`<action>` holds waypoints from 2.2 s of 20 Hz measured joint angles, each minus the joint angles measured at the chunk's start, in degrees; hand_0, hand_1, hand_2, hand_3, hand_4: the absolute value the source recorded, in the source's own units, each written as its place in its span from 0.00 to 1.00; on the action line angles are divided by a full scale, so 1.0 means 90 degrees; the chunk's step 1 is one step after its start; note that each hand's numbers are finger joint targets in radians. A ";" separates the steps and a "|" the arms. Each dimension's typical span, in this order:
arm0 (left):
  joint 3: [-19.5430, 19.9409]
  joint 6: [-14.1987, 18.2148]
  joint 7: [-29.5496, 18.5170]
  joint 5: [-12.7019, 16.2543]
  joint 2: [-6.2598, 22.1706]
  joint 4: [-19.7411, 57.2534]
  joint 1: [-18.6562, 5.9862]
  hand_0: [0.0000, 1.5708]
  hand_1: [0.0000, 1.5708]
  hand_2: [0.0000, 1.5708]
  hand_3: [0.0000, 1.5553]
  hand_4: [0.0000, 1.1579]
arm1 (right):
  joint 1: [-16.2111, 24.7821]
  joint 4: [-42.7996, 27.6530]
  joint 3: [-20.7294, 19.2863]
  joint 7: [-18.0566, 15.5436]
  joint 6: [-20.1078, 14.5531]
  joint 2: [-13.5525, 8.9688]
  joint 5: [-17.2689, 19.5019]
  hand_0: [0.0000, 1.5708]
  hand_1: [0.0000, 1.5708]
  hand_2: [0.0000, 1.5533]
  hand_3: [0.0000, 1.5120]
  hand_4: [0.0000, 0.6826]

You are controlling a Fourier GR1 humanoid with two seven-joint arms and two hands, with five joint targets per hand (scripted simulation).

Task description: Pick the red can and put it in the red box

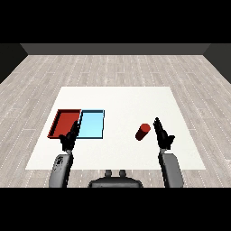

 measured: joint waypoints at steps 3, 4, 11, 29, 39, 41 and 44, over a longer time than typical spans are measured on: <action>-0.0011 -0.0020 -0.0034 -0.0036 -0.0015 -0.0034 -0.0034 0.00 0.00 0.00 0.00 0.00 | 0.0184 0.0004 -0.0376 -0.0084 0.0446 -0.0325 -0.0375 0.00 0.00 0.00 0.00 0.00; -0.0025 -0.0026 -0.0051 -0.0049 -0.0017 -0.0057 -0.0051 0.00 0.00 0.00 0.00 0.00 | 0.0277 0.0031 -0.0572 -0.0154 0.0668 -0.0509 -0.0568 0.00 0.00 0.00 0.00 0.00; 0.0064 -0.0118 -0.1507 0.0138 -0.0227 -0.0535 -0.0338 0.00 0.00 0.00 0.00 0.00 | 0.0472 0.0104 -0.1588 -0.1314 0.2055 -0.1267 -0.1773 0.00 0.00 0.00 0.00 0.00; 0.0196 -0.0514 -0.3038 0.0321 -0.0340 -0.0167 -0.0164 0.00 0.00 0.00 0.00 0.00 | 0.0219 0.1633 -0.2413 -0.2735 0.3549 -0.1653 -0.1848 0.00 0.00 0.00 0.00 0.00; 0.0231 -0.0461 -0.2867 0.0442 -0.0373 -0.0524 -0.0076 0.00 0.00 0.00 0.00 0.00 | -0.0266 0.1767 -0.2181 -0.2342 0.3325 -0.1424 -0.1596 0.00 0.00 0.00 0.00 0.00; 0.0282 -0.0491 -0.2893 0.0476 -0.0342 -0.0454 -0.0148 0.00 0.00 0.00 0.00 0.00 | -0.0407 0.1870 -0.2170 -0.2256 0.3288 -0.1408 -0.1612 0.00 0.00 0.00 0.00 0.00; 0.0293 -0.0518 -0.2892 0.0519 -0.0343 -0.0479 -0.0110 0.00 0.00 0.00 0.00 0.00 | -0.0557 0.1912 -0.2074 -0.2095 0.3212 -0.1319 -0.1612 0.00 0.00 0.00 0.00 0.00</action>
